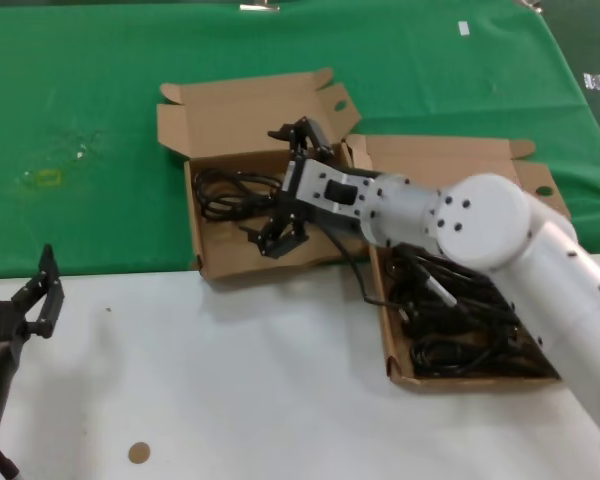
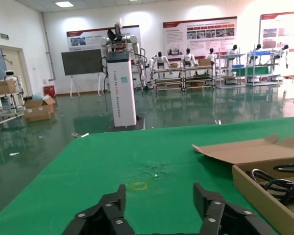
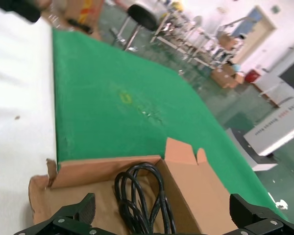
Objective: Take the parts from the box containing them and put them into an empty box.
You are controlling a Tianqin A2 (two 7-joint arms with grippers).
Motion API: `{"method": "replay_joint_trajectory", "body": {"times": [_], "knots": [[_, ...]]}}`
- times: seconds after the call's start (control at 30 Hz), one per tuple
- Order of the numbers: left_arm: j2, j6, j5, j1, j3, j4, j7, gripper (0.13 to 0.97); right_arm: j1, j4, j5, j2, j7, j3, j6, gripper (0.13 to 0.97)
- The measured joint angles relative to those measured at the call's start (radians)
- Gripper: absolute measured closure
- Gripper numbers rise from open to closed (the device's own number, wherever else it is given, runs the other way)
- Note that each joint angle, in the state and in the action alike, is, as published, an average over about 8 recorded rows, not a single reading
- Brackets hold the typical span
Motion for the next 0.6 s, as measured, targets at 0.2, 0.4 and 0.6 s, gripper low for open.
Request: {"method": "replay_joint_trajectory", "body": {"times": [0.2, 0.4, 0.6], "knots": [[0.0, 0.0, 0.0, 0.0, 0.0, 0.0, 0.0, 0.59, -0.093, 0.069, 0.065, 0.012, 0.004, 0.051, 0.06, 0.135], [0.0, 0.0, 0.0, 0.0, 0.0, 0.0, 0.0, 0.458, -0.186, 0.138, 0.131, 0.024, 0.008, 0.101, 0.12, 0.13], [0.0, 0.0, 0.0, 0.0, 0.0, 0.0, 0.0, 0.333, -0.277, 0.206, 0.195, 0.035, 0.011, 0.152, 0.179, 0.129]]}}
